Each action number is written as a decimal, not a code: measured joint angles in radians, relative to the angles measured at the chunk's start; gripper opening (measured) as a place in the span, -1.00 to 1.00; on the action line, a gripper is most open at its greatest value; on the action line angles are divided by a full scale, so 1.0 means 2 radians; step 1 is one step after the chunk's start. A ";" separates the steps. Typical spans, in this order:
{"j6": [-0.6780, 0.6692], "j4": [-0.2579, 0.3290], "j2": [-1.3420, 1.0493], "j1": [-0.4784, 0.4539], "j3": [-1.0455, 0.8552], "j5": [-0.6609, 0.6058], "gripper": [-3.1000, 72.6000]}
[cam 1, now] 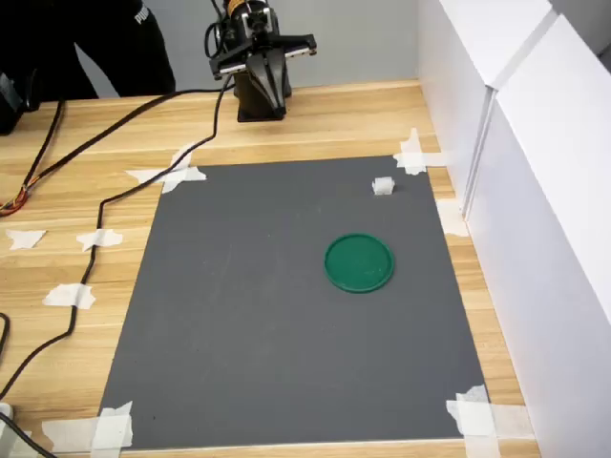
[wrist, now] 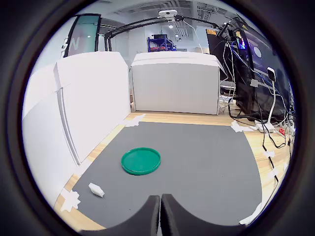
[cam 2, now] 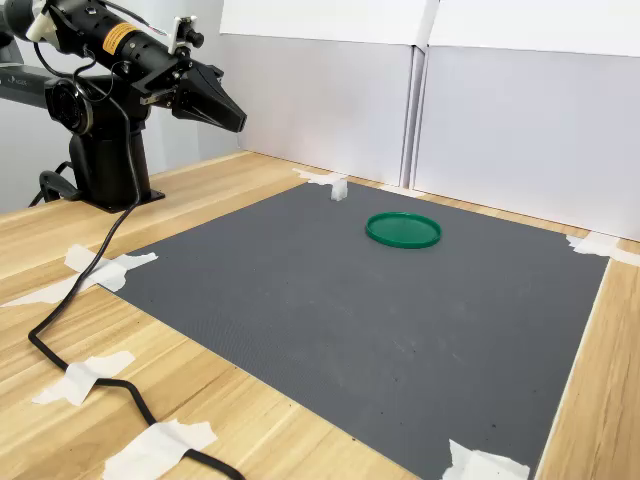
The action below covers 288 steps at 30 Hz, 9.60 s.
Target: Grasp a white terminal and put it on the green lid.
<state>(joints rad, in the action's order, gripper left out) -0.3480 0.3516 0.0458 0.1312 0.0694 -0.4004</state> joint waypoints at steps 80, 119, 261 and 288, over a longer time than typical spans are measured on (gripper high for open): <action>-0.270 -0.049 0.435 0.000 0.414 -0.410 -0.48; -0.297 -0.136 0.649 0.265 0.510 -0.356 0.89; -0.209 -0.163 0.897 0.144 0.603 -0.205 0.36; -0.055 -0.140 0.504 0.091 0.448 -0.176 -0.93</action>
<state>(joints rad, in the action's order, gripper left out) -0.4572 0.0710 1.0529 0.3139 0.9645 -0.7517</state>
